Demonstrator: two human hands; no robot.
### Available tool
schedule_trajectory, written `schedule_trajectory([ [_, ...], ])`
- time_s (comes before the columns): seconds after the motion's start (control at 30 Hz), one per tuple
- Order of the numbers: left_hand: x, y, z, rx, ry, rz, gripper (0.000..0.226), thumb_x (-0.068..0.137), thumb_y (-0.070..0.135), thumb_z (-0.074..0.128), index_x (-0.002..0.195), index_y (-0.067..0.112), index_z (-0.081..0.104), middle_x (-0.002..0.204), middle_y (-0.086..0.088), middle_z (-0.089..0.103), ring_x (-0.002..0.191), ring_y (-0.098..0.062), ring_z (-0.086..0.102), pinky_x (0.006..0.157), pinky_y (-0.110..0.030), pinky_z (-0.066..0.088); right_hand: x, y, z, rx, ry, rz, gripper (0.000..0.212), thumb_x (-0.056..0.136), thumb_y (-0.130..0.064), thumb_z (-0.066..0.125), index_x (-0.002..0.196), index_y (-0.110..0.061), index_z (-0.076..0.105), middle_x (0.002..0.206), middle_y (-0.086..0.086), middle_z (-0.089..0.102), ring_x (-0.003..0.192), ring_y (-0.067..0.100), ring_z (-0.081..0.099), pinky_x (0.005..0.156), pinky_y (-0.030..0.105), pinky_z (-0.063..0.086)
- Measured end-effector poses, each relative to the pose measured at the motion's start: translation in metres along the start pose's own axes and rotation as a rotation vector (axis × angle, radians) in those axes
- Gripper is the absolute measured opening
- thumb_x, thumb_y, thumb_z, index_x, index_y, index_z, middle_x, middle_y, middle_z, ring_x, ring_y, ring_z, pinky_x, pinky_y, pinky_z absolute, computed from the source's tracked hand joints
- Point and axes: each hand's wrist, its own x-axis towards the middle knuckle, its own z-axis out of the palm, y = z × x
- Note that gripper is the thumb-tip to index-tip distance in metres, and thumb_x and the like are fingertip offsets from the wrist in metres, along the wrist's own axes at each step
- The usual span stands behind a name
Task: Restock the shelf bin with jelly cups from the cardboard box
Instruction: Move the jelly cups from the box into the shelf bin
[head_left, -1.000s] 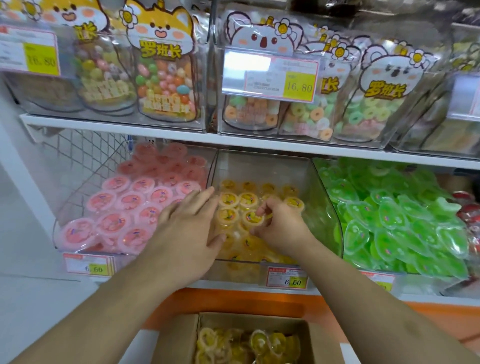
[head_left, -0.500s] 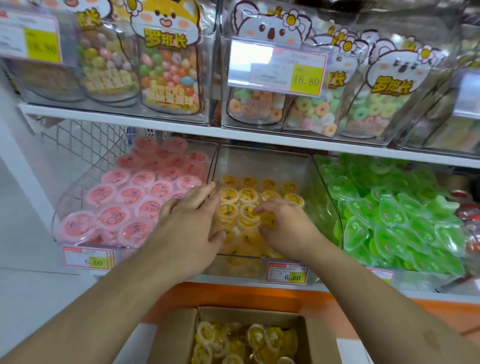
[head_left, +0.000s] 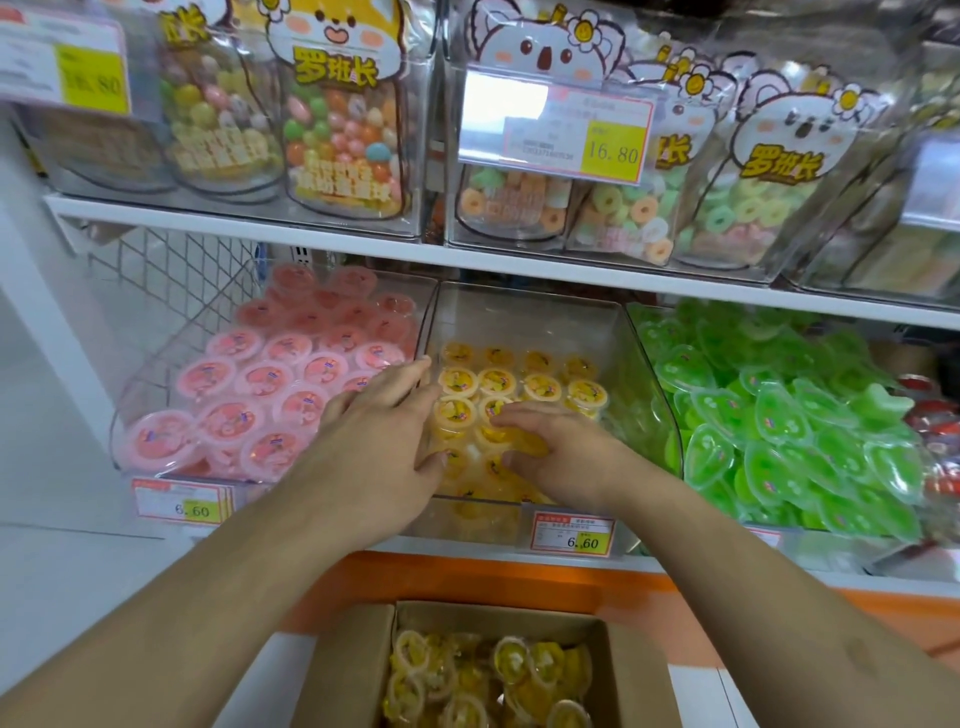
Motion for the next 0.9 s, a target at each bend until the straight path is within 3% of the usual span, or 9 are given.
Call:
schedule_trajectory([
  [0.27, -0.007, 0.009, -0.004, -0.088, 0.028, 0.020, 0.068, 0.101, 0.047, 0.056, 0.162, 0.031, 0.029, 0.171, 0.013, 0.014, 0.158, -0.007, 0.006, 0.126, -0.038, 0.006, -0.027, -0.019, -0.021, 0.095, 0.063, 0.038, 0.044, 0.100, -0.040, 0.067, 0.143, -0.039, 0.060, 0.156, -0.016, 0.049, 0.147, 0.006, 0.039, 0.119, 0.022, 0.029],
  [0.37, -0.027, 0.017, -0.008, -0.135, 0.041, 0.067, 0.064, 0.099, 0.047, 0.057, 0.159, 0.034, 0.036, 0.167, 0.016, 0.026, 0.155, -0.010, 0.021, 0.127, -0.045, 0.018, -0.055, -0.034, -0.029, 0.184, 0.111, 0.014, 0.039, 0.099, -0.036, 0.069, 0.138, -0.035, 0.065, 0.149, -0.016, 0.056, 0.138, 0.004, 0.048, 0.102, 0.007, 0.038],
  [0.47, -0.053, 0.026, -0.007, -0.210, 0.019, 0.097, 0.055, 0.098, 0.043, 0.060, 0.151, 0.031, 0.050, 0.155, 0.013, 0.044, 0.139, -0.013, 0.045, 0.117, -0.041, 0.037, -0.086, -0.047, -0.027, 0.242, 0.260, -0.074, 0.028, 0.095, -0.025, 0.073, 0.123, -0.028, 0.074, 0.128, -0.010, 0.069, 0.119, 0.005, 0.061, 0.096, 0.023, 0.049],
  [0.57, -0.077, 0.034, 0.007, -0.300, -0.045, 0.096, 0.050, 0.090, 0.049, 0.057, 0.135, 0.030, 0.062, 0.128, 0.014, 0.059, 0.119, -0.009, 0.056, 0.099, -0.032, 0.048, -0.123, -0.058, -0.011, 0.388, 0.293, -0.126, 0.018, 0.091, -0.013, 0.073, 0.106, -0.023, 0.076, 0.106, -0.006, 0.070, 0.101, 0.010, 0.065, 0.077, 0.020, 0.051],
  [0.67, -0.100, 0.031, 0.044, -0.291, -0.213, 0.059, 0.040, 0.088, 0.044, 0.063, 0.127, 0.032, 0.065, 0.114, 0.015, 0.061, 0.104, -0.007, 0.059, 0.088, -0.028, 0.049, -0.152, -0.058, 0.023, 0.319, 0.156, -0.092, 0.014, 0.090, -0.012, 0.072, 0.100, -0.021, 0.075, 0.098, -0.006, 0.069, 0.092, 0.009, 0.064, 0.072, 0.017, 0.048],
  [0.77, -0.119, 0.019, 0.087, -0.211, -0.326, -0.011, 0.032, 0.093, 0.043, 0.066, 0.124, 0.034, 0.065, 0.115, 0.015, 0.062, 0.105, -0.011, 0.061, 0.087, -0.031, 0.052, -0.165, -0.042, 0.060, 0.151, -0.060, 0.014, 0.018, 0.091, -0.021, 0.070, 0.108, -0.023, 0.073, 0.104, -0.006, 0.069, 0.093, 0.011, 0.062, 0.075, 0.019, 0.045],
  [0.9, -0.132, 0.008, 0.135, -0.226, -0.410, -0.093, 0.034, 0.094, 0.051, 0.068, 0.126, 0.039, 0.065, 0.122, 0.020, 0.066, 0.104, -0.002, 0.062, 0.091, -0.026, 0.054, -0.174, -0.008, 0.095, 0.007, -0.251, 0.187, 0.027, 0.097, -0.026, 0.064, 0.123, -0.028, 0.070, 0.109, -0.012, 0.066, 0.084, 0.000, 0.051, 0.059, 0.001, 0.039],
])
